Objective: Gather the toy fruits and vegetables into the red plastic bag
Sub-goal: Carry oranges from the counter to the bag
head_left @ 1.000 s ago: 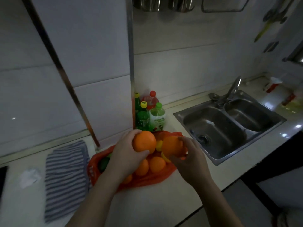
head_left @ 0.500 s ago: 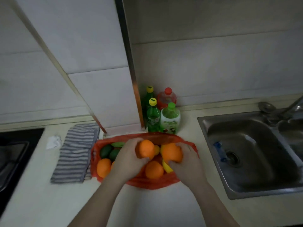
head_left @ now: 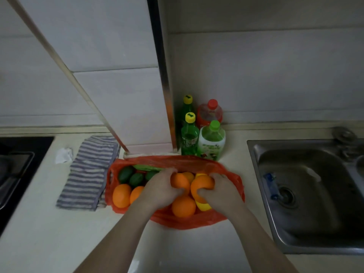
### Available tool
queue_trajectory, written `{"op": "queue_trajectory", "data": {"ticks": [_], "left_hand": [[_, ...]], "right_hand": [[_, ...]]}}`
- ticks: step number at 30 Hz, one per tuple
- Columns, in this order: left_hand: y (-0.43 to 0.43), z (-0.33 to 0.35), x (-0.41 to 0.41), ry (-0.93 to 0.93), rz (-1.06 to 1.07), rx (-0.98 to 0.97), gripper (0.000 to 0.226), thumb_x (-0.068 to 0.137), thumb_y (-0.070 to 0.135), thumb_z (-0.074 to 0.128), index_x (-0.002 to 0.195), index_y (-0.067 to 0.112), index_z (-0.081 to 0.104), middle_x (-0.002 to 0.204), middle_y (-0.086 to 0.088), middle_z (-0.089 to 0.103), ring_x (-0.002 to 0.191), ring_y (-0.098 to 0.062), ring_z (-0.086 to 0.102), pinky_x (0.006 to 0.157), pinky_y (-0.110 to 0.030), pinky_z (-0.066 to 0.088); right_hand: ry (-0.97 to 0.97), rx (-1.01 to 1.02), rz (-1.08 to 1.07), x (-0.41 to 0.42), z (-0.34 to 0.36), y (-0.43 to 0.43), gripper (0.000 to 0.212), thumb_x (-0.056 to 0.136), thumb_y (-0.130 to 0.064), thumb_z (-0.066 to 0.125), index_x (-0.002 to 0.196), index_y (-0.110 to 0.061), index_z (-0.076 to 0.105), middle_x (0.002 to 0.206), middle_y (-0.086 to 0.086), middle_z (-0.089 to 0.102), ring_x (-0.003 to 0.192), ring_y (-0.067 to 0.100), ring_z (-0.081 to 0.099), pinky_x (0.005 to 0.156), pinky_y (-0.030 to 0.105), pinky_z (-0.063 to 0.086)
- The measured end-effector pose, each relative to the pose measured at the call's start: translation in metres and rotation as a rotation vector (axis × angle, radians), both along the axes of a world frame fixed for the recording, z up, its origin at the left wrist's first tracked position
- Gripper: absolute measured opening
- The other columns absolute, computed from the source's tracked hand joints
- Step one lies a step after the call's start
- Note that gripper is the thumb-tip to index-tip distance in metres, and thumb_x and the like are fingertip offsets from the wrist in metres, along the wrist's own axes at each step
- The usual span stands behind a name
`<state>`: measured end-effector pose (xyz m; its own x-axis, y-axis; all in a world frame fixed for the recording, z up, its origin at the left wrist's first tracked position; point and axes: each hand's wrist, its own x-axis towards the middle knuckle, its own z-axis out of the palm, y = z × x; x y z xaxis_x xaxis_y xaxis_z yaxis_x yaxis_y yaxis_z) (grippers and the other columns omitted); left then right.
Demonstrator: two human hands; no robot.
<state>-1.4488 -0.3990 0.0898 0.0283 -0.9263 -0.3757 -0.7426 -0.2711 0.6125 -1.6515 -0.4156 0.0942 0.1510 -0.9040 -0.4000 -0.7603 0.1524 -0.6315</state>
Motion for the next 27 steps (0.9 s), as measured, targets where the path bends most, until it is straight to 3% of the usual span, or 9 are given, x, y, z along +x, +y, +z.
{"op": "queue_trajectory", "data": {"ticks": [4, 7, 9, 15, 17, 19, 23, 27], "left_hand": [[-0.011, -0.007, 0.007, 0.018, 0.005, 0.089, 0.07, 0.077, 0.04, 0.072, 0.14, 0.024, 0.044, 0.128, 0.0, 0.057, 0.102, -0.014, 0.057, 0.086, -0.036, 0.051], [-0.017, -0.011, 0.008, 0.032, 0.006, 0.12, 0.065, 0.078, 0.033, 0.072, 0.136, 0.026, 0.044, 0.114, -0.002, 0.06, 0.091, -0.018, 0.061, 0.078, -0.042, 0.055], [-0.021, -0.012, 0.007, 0.034, 0.037, 0.08, 0.066, 0.076, 0.033, 0.073, 0.135, 0.026, 0.044, 0.117, 0.001, 0.058, 0.093, -0.015, 0.058, 0.079, -0.037, 0.053], [-0.032, -0.019, 0.007, 0.091, 0.046, 0.062, 0.068, 0.071, 0.038, 0.075, 0.131, 0.031, 0.044, 0.12, 0.003, 0.054, 0.096, -0.014, 0.057, 0.074, -0.031, 0.048], [-0.033, -0.02, 0.007, 0.088, 0.041, 0.051, 0.069, 0.071, 0.039, 0.075, 0.133, 0.03, 0.044, 0.127, 0.004, 0.05, 0.103, -0.014, 0.054, 0.078, -0.027, 0.044], [-0.031, -0.02, 0.005, 0.093, 0.011, 0.093, 0.069, 0.074, 0.038, 0.074, 0.135, 0.03, 0.043, 0.125, 0.004, 0.051, 0.099, -0.013, 0.055, 0.071, -0.024, 0.043], [-0.032, -0.023, 0.001, 0.109, -0.007, 0.155, 0.066, 0.075, 0.035, 0.073, 0.133, 0.03, 0.042, 0.113, 0.004, 0.054, 0.085, -0.013, 0.059, 0.061, -0.031, 0.048], [-0.045, -0.019, -0.002, 0.069, 0.017, 0.071, 0.06, 0.074, 0.035, 0.073, 0.128, 0.03, 0.046, 0.104, 0.006, 0.057, 0.078, -0.007, 0.059, 0.069, -0.036, 0.054]], "right_hand": [[-0.056, 0.113, -0.008, 0.004, 0.0, -0.017, 0.069, 0.081, -0.038, 0.066, 0.14, -0.014, 0.04, 0.131, 0.005, 0.052, 0.109, 0.018, 0.051, 0.081, 0.025, 0.039], [-0.094, 0.138, -0.024, 0.004, -0.004, -0.022, 0.072, 0.08, -0.038, 0.066, 0.142, -0.016, 0.038, 0.135, 0.004, 0.048, 0.112, 0.017, 0.05, 0.083, 0.026, 0.04], [-0.094, 0.107, -0.033, 0.005, -0.006, -0.021, 0.073, 0.077, -0.039, 0.067, 0.142, -0.018, 0.039, 0.137, 0.001, 0.044, 0.119, 0.018, 0.047, 0.086, 0.027, 0.04], [-0.056, -0.046, -0.034, 0.005, -0.011, -0.026, 0.07, 0.073, -0.035, 0.071, 0.134, -0.015, 0.045, 0.135, -0.002, 0.039, 0.107, 0.013, 0.045, 0.083, 0.027, 0.039], [-0.023, -0.069, -0.031, 0.004, -0.013, -0.029, 0.074, 0.072, -0.036, 0.071, 0.137, -0.015, 0.042, 0.147, -0.001, 0.03, 0.119, 0.017, 0.044, 0.088, 0.028, 0.039], [0.022, -0.079, -0.021, 0.003, -0.015, -0.031, 0.078, 0.072, -0.038, 0.07, 0.14, -0.016, 0.04, 0.155, 0.0, 0.019, 0.132, 0.021, 0.037, 0.096, 0.029, 0.036], [0.055, -0.143, -0.019, 0.002, -0.018, -0.032, 0.077, 0.071, -0.041, 0.07, 0.139, -0.019, 0.04, 0.157, -0.001, 0.016, 0.135, 0.021, 0.034, 0.101, 0.032, 0.033], [0.069, -0.205, -0.023, 0.001, -0.024, -0.029, 0.074, 0.074, -0.04, 0.07, 0.139, -0.021, 0.039, 0.157, -0.002, 0.014, 0.136, 0.021, 0.031, 0.103, 0.032, 0.031]]}}
